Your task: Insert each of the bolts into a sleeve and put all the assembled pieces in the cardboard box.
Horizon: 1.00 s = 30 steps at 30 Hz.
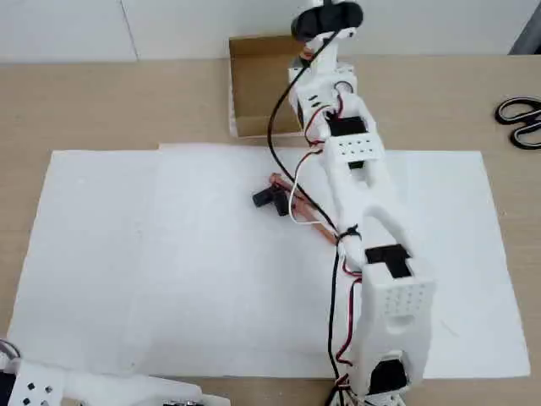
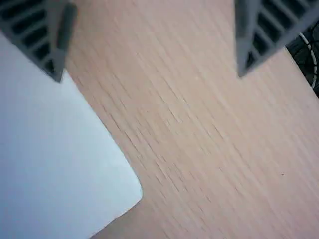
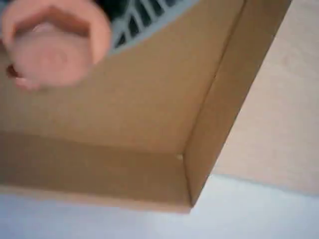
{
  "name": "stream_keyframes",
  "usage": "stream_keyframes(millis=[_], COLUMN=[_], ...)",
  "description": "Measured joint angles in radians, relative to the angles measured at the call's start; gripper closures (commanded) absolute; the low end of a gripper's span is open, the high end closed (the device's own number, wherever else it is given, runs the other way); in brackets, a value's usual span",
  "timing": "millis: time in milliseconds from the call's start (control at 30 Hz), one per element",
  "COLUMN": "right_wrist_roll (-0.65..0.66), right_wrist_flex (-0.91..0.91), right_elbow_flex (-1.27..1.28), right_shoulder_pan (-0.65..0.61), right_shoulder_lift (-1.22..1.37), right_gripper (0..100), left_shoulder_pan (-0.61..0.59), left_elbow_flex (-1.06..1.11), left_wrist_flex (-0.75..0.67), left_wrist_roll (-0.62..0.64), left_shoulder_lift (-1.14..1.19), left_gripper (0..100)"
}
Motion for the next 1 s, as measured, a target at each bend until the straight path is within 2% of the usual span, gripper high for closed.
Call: stream_keyframes(millis=[133,333,833,1000], right_wrist_roll=[0.000,0.000,0.000,0.000], right_wrist_flex=[0.000,0.000,0.041,0.189], right_elbow_flex=[-0.072,-0.164,-0.270,-0.365], right_shoulder_pan=[-0.014,-0.018,-0.018,-0.018], right_shoulder_lift=[0.114,0.215,0.250,0.241], right_gripper=[97.2,84.8,84.7,84.7], left_shoulder_pan=[0.000,0.000,0.000,0.000], left_elbow_flex=[0.000,0.000,0.003,0.003], left_wrist_flex=[0.021,0.023,0.023,0.023], left_wrist_roll=[0.000,0.000,0.000,0.000], left_shoulder_lift=[0.000,0.000,0.000,0.000], left_gripper=[79,78,78,78])
